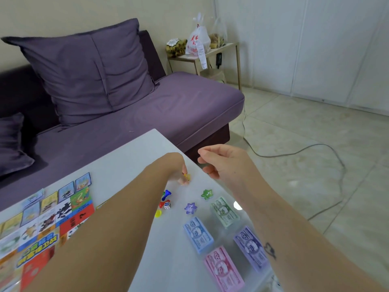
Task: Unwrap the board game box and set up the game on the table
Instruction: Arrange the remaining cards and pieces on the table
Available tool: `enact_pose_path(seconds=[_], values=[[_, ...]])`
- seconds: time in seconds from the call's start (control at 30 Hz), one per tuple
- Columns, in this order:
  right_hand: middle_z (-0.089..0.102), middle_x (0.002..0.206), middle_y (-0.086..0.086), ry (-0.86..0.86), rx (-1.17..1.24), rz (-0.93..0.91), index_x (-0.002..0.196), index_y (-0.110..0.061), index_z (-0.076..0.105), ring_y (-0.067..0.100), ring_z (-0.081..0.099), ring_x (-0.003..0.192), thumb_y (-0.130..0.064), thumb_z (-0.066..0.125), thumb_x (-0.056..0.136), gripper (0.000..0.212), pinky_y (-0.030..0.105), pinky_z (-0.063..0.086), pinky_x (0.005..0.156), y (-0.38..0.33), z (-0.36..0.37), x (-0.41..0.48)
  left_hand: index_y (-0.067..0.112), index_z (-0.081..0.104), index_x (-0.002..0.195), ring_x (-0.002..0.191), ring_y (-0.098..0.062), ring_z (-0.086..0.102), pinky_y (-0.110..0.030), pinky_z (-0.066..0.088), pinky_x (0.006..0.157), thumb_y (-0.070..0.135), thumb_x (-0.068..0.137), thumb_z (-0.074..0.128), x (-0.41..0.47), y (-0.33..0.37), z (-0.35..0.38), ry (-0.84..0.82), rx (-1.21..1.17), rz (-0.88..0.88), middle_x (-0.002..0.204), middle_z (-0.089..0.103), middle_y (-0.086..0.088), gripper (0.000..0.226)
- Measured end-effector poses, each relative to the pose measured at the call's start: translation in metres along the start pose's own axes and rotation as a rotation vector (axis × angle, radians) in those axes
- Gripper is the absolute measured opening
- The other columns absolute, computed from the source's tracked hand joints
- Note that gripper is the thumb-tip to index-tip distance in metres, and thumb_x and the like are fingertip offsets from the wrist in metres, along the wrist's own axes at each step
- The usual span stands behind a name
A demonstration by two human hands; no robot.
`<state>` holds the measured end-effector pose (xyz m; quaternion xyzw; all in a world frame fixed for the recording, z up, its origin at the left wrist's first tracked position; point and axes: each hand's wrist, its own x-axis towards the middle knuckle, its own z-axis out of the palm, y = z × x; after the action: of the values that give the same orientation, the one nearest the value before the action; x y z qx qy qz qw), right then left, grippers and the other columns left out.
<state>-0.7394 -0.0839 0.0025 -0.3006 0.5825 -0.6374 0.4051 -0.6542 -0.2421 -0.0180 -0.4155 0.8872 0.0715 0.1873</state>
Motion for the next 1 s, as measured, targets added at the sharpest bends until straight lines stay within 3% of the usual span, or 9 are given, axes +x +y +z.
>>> enact_pose_path(seconds=[0.13, 0.37, 0.83, 0.93, 1.0], values=[[0.069, 0.074, -0.009, 0.001, 0.006, 0.005, 0.084, -0.022, 0.070, 0.002, 0.058, 0.059, -0.021, 0.063, 0.088, 0.008, 0.028, 0.053, 0.079, 0.002, 0.000, 0.003, 0.015, 0.064, 0.117, 0.104, -0.021, 0.057, -0.025, 0.040, 0.084, 0.029, 0.083, 0.069, 0.000, 0.000, -0.003, -0.047, -0.010, 0.014, 0.115, 0.063, -0.003, 0.037], [0.068, 0.077, -0.005, 0.016, 0.023, 0.018, 0.087, -0.018, 0.070, 0.003, 0.057, 0.060, -0.019, 0.062, 0.089, 0.007, 0.019, 0.048, 0.066, 0.002, -0.005, 0.005, 0.012, 0.064, 0.115, 0.094, -0.018, 0.053, -0.024, 0.038, 0.080, 0.027, 0.083, 0.069, -0.003, 0.003, -0.003, -0.017, -0.024, 0.024, 0.115, 0.063, -0.006, 0.035], [0.069, 0.080, -0.003, 0.025, 0.064, 0.051, 0.088, -0.018, 0.069, 0.009, 0.058, 0.067, -0.019, 0.062, 0.090, 0.007, 0.017, 0.049, 0.066, 0.000, -0.014, 0.005, 0.011, 0.065, 0.112, 0.092, -0.016, 0.050, -0.022, 0.036, 0.078, 0.026, 0.086, 0.067, -0.013, 0.010, -0.004, 0.030, -0.034, 0.035, 0.113, 0.062, -0.007, 0.030], [0.069, 0.082, -0.003, 0.025, 0.055, 0.037, 0.085, -0.020, 0.068, 0.009, 0.058, 0.067, -0.019, 0.061, 0.090, 0.008, 0.019, 0.050, 0.068, -0.002, -0.015, 0.005, 0.010, 0.067, 0.103, 0.090, -0.015, 0.055, -0.022, 0.039, 0.073, 0.028, 0.086, 0.066, -0.022, 0.006, -0.005, 0.132, -0.179, 0.025, 0.106, 0.065, -0.005, 0.024], [0.070, 0.084, -0.002, 0.011, -0.013, 0.006, 0.086, -0.022, 0.069, 0.007, 0.059, 0.068, -0.018, 0.062, 0.090, 0.008, 0.018, 0.050, 0.068, -0.003, -0.015, 0.002, 0.013, 0.068, 0.092, 0.083, -0.010, 0.060, -0.020, 0.044, 0.067, 0.028, 0.085, 0.067, -0.035, 0.002, -0.009, 0.190, -0.452, 0.007, 0.094, 0.069, -0.001, 0.016]])
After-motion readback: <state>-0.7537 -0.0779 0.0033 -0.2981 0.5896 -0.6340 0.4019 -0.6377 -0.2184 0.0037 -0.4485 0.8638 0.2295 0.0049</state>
